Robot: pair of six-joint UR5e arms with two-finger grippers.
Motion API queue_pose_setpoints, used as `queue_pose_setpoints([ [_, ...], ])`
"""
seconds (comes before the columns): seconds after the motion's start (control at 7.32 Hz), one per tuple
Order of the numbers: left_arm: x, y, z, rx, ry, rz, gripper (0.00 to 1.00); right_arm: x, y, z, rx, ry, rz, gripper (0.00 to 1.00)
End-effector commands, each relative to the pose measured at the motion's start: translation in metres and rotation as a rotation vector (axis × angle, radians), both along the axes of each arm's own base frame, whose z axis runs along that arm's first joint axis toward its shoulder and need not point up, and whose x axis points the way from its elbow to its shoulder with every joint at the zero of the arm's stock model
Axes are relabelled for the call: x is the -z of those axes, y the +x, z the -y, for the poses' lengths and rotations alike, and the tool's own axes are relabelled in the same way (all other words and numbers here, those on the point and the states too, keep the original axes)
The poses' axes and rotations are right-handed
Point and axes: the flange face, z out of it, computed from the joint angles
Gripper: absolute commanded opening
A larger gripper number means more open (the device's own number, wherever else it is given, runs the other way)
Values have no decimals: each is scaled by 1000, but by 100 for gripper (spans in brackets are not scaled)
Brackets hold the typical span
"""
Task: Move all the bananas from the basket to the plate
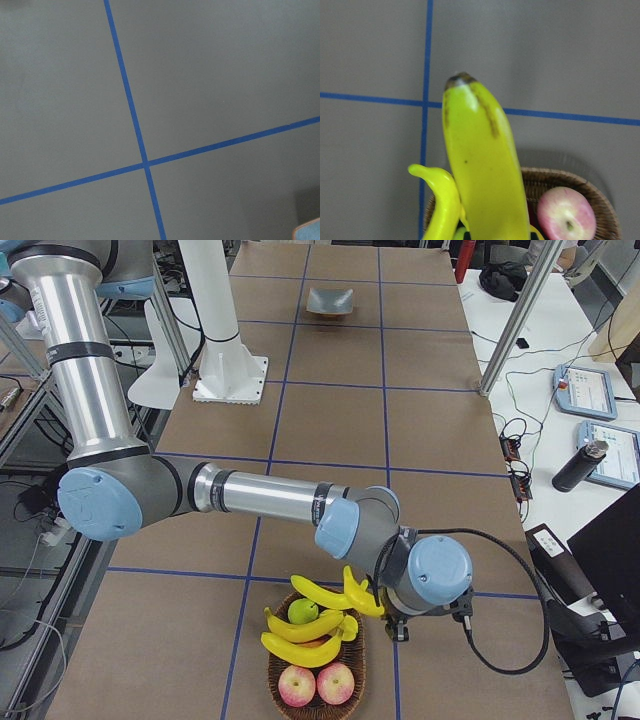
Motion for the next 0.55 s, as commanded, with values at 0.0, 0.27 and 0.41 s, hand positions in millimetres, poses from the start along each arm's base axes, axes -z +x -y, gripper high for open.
queue_pose_setpoints([
  [0.0,45,43,26,39,-11,-89,100,75,-93,44,-45,-42,133,0],
  [0.27,114,114,52,42,-37,-207,100,162,-194,54,-42,-90,208,0],
  [0.41,146,160,52,18,-81,-255,100,209,-241,45,-48,-132,224,0],
])
